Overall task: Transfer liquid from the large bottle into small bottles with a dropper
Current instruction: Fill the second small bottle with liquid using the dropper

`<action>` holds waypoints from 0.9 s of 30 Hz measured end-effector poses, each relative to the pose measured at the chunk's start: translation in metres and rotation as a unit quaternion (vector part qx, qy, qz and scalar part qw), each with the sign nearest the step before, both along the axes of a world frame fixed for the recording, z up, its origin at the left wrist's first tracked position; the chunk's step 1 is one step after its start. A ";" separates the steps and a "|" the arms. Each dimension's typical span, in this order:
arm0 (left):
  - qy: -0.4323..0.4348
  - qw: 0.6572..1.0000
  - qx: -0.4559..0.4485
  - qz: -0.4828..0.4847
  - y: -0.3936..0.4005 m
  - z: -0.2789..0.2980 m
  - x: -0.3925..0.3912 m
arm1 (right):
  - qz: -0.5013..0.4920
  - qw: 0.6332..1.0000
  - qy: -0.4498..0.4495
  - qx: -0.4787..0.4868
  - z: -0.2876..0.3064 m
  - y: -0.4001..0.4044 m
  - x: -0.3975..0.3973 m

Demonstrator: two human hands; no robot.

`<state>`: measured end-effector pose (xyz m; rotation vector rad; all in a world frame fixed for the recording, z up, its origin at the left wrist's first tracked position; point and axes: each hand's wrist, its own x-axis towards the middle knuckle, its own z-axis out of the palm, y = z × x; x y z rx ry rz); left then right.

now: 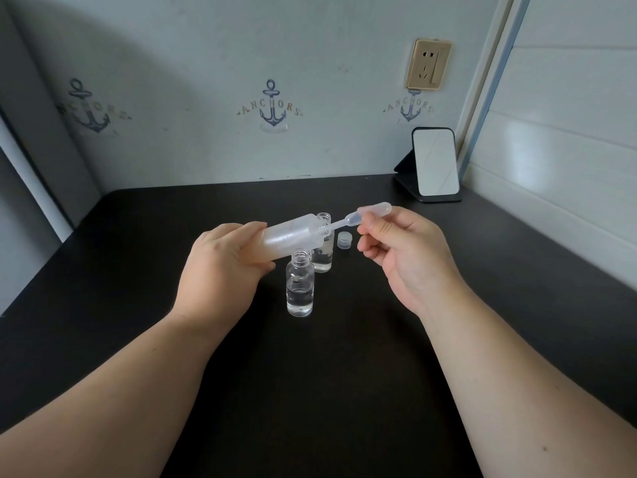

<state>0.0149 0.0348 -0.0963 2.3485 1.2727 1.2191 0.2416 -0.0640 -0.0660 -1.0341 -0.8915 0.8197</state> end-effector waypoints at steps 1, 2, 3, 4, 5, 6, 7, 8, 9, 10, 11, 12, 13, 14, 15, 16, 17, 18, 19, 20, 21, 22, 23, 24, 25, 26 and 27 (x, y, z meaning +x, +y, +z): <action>-0.001 1.000 0.001 0.001 0.000 0.000 0.000 | -0.002 1.000 0.017 0.006 0.000 0.000 0.002; -0.002 1.000 0.000 0.003 0.001 0.001 0.000 | -0.005 0.999 0.038 0.014 0.001 0.000 0.003; -0.005 1.000 -0.003 0.006 0.001 0.001 0.000 | -0.008 0.998 0.064 0.024 0.002 0.000 0.005; -0.009 1.000 -0.007 0.009 0.001 0.001 0.000 | -0.013 0.995 0.094 0.034 0.003 -0.001 0.007; -0.013 1.000 -0.013 0.013 0.001 0.002 0.000 | -0.019 0.991 0.124 0.042 0.004 -0.001 0.010; -0.017 1.000 -0.019 0.017 0.001 0.002 -0.001 | -0.028 0.987 0.151 0.049 0.005 -0.001 0.012; -0.022 0.999 -0.023 0.021 0.001 0.002 -0.001 | -0.038 0.982 0.179 0.054 0.006 -0.002 0.015; -0.025 0.999 -0.026 0.023 0.001 0.002 -0.002 | -0.050 0.975 0.209 0.059 0.006 -0.002 0.017; -0.026 0.999 -0.029 0.024 0.001 0.003 -0.002 | -0.063 0.967 0.239 0.064 0.006 -0.003 0.019; -0.027 0.999 -0.032 0.026 0.001 0.004 -0.002 | -0.074 0.958 0.267 0.070 0.007 -0.003 0.022; -0.029 0.999 -0.035 0.028 0.000 0.004 -0.003 | -0.084 0.951 0.288 0.075 0.007 -0.004 0.024; -0.034 0.998 -0.040 0.029 0.000 0.005 -0.003 | -0.093 0.945 0.304 0.079 0.007 -0.004 0.026; -0.041 0.998 -0.044 0.029 0.000 0.006 -0.003 | -0.101 0.940 0.315 0.082 0.008 -0.005 0.028; -0.051 0.997 -0.048 0.029 0.000 0.006 -0.003 | -0.106 0.936 0.326 0.084 0.008 -0.005 0.029; -0.062 0.996 -0.051 0.028 0.000 0.007 -0.003 | -0.110 0.931 0.336 0.087 0.007 -0.005 0.030; -0.072 0.995 -0.055 0.028 0.000 0.007 -0.004 | -0.112 0.927 0.346 0.091 0.007 -0.006 0.031; -0.081 0.995 -0.060 0.027 0.000 0.007 -0.004 | -0.112 0.924 0.354 0.094 0.007 -0.006 0.032; -0.089 0.993 -0.068 0.025 0.000 0.007 -0.005 | -0.112 0.921 0.360 0.096 0.007 -0.006 0.032; -0.096 0.992 -0.077 0.021 0.001 0.006 -0.005 | -0.111 0.919 0.364 0.098 0.006 -0.006 0.032; -0.103 0.991 -0.087 0.017 0.002 0.006 -0.005 | -0.110 0.918 0.367 0.099 0.006 -0.006 0.032; -0.109 0.989 -0.097 0.013 0.002 0.005 -0.004 | -0.108 0.918 0.370 0.099 0.006 -0.006 0.032; -0.115 0.988 -0.107 0.010 0.002 0.005 -0.004 | -0.107 0.918 0.370 0.098 0.006 -0.006 0.032; -0.120 0.986 -0.116 0.009 0.002 0.005 -0.004 | -0.104 0.919 0.367 0.097 0.006 -0.006 0.032; -0.123 0.985 -0.123 0.008 0.002 0.005 -0.003 | -0.102 0.921 0.364 0.094 0.006 -0.005 0.032; -0.124 0.984 -0.129 0.007 0.002 0.005 -0.003 | -0.099 0.922 0.362 0.092 0.007 -0.006 0.031; -0.126 0.983 -0.135 0.007 0.002 0.004 -0.002 | -0.097 0.923 0.362 0.090 0.007 -0.006 0.031; -0.129 0.982 -0.139 0.008 0.001 0.004 -0.002 | -0.094 0.923 0.363 0.088 0.007 -0.006 0.030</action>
